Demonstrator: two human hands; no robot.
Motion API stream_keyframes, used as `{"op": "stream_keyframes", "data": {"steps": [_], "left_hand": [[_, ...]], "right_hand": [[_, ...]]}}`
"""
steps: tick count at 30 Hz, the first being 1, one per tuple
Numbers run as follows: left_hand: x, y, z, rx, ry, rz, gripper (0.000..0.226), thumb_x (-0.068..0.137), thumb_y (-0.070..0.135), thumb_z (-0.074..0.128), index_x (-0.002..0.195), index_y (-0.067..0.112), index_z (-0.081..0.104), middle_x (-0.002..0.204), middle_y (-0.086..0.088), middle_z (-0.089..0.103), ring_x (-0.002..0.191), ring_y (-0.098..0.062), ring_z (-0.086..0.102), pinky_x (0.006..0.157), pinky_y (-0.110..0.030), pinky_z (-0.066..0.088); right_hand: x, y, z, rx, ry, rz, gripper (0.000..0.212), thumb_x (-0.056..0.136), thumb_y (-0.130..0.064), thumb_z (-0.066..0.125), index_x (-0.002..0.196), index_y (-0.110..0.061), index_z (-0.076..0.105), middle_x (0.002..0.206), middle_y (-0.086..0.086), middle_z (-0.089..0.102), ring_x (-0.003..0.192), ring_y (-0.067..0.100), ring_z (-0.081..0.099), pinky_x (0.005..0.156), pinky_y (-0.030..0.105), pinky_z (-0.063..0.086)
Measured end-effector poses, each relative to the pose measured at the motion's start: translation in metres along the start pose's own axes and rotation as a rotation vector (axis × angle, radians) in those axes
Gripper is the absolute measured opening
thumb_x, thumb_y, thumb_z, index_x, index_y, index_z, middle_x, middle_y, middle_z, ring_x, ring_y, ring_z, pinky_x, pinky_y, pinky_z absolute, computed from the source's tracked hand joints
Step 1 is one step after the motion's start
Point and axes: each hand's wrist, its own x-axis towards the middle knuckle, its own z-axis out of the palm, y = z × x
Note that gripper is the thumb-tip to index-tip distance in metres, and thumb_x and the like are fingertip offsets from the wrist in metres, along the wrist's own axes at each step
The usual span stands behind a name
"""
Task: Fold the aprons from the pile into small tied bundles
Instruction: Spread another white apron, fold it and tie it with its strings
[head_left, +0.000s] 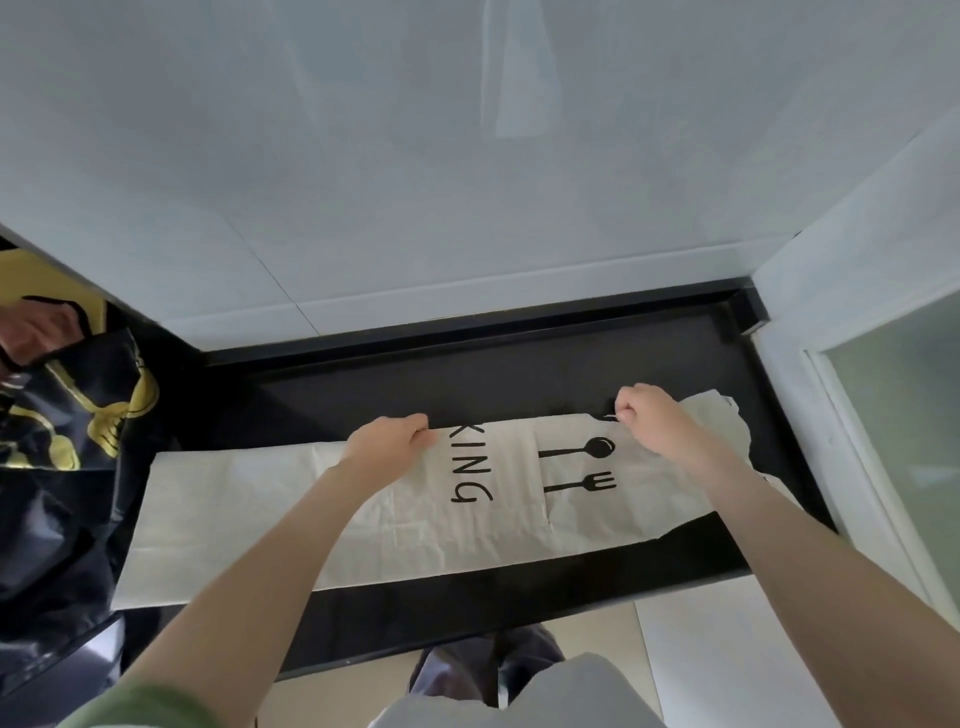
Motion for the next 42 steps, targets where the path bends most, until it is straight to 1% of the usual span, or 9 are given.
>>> {"op": "stream_keyframes", "data": {"steps": [5,11,15,20,27,31,35,39,42], "left_hand": [[0.0,-0.008,0.004,0.077,0.054,-0.028,0.03,0.104,0.04,0.029,0.094,0.017,0.046,0.079,0.0,0.054,0.078,-0.024,0.055,0.062,-0.032,0.035],[-0.002,0.015,0.003,0.136,0.444,-0.08,0.03,0.079,0.011,0.07,0.106,0.003,0.06,0.1,-0.014,0.057,0.09,-0.035,0.056,0.08,-0.045,0.045],[-0.021,0.102,0.003,0.084,0.039,0.316,0.039,0.087,0.043,0.055,0.112,0.013,0.055,0.116,-0.003,0.05,0.108,-0.023,0.047,0.092,-0.035,0.042],[-0.024,0.133,0.035,0.396,-0.045,0.46,0.074,0.081,0.064,0.055,0.134,0.016,0.04,0.14,-0.006,0.033,0.127,-0.028,0.033,0.1,-0.042,0.034],[-0.04,0.138,0.047,0.501,-0.045,0.583,0.033,0.102,0.022,0.038,0.13,0.006,0.04,0.128,-0.02,0.049,0.107,-0.029,0.057,0.083,-0.032,0.047],[-0.038,0.129,0.027,0.32,-0.142,0.496,0.029,0.102,0.025,0.038,0.124,0.011,0.05,0.113,-0.008,0.06,0.103,-0.028,0.061,0.088,-0.034,0.045],[-0.025,0.121,0.006,0.221,-0.046,0.325,0.031,0.104,0.026,0.029,0.125,0.008,0.044,0.098,-0.013,0.062,0.089,-0.033,0.061,0.067,-0.037,0.044],[-0.024,0.115,-0.012,0.39,0.164,0.233,0.024,0.1,0.011,0.036,0.124,0.009,0.034,0.07,-0.001,0.054,0.051,-0.02,0.048,0.044,-0.027,0.03],[-0.032,0.112,-0.025,0.501,0.246,0.206,0.025,0.096,0.007,0.041,0.118,0.008,0.03,0.061,0.005,0.036,0.043,-0.009,0.032,0.039,-0.023,0.022]], "right_hand": [[0.004,-0.005,-0.003,0.009,0.206,-0.102,0.014,0.092,0.005,0.046,0.095,-0.005,0.055,0.093,0.003,0.045,0.098,0.026,0.045,0.072,0.027,0.03],[-0.013,0.016,-0.009,-0.027,0.471,0.138,0.043,0.093,-0.016,0.055,0.134,-0.012,0.046,0.133,0.01,0.051,0.124,0.029,0.046,0.104,0.044,0.032],[-0.023,0.031,-0.007,0.116,0.468,0.402,0.038,0.097,-0.024,0.046,0.129,-0.003,0.047,0.126,0.017,0.052,0.117,0.034,0.047,0.099,0.048,0.033],[-0.031,0.033,-0.008,0.11,0.34,0.549,0.045,0.097,-0.036,0.043,0.124,-0.002,0.051,0.127,0.017,0.05,0.119,0.035,0.045,0.102,0.048,0.033],[-0.055,0.037,-0.014,0.513,0.372,0.384,0.025,0.099,-0.023,0.042,0.103,-0.002,0.056,0.101,0.014,0.059,0.092,0.028,0.057,0.082,0.039,0.048],[-0.09,0.031,0.004,0.313,0.307,0.089,0.028,0.098,-0.024,0.044,0.082,-0.004,0.054,0.069,0.011,0.057,0.067,0.026,0.056,0.065,0.041,0.048],[-0.12,-0.006,0.019,0.091,0.389,-0.43,0.028,0.092,-0.026,0.04,0.071,-0.011,0.051,0.052,-0.009,0.036,0.044,0.01,0.033,0.045,0.018,0.024],[-0.111,-0.024,0.049,-0.069,0.225,-0.479,0.029,0.095,-0.021,0.046,0.119,-0.011,0.057,0.107,0.004,0.063,0.095,0.02,0.061,0.078,0.03,0.05],[-0.09,-0.036,0.054,-0.035,0.164,-0.229,0.063,0.097,-0.025,0.052,0.15,-0.012,0.023,0.154,0.006,0.029,0.141,0.022,0.028,0.113,0.037,0.03]]}}
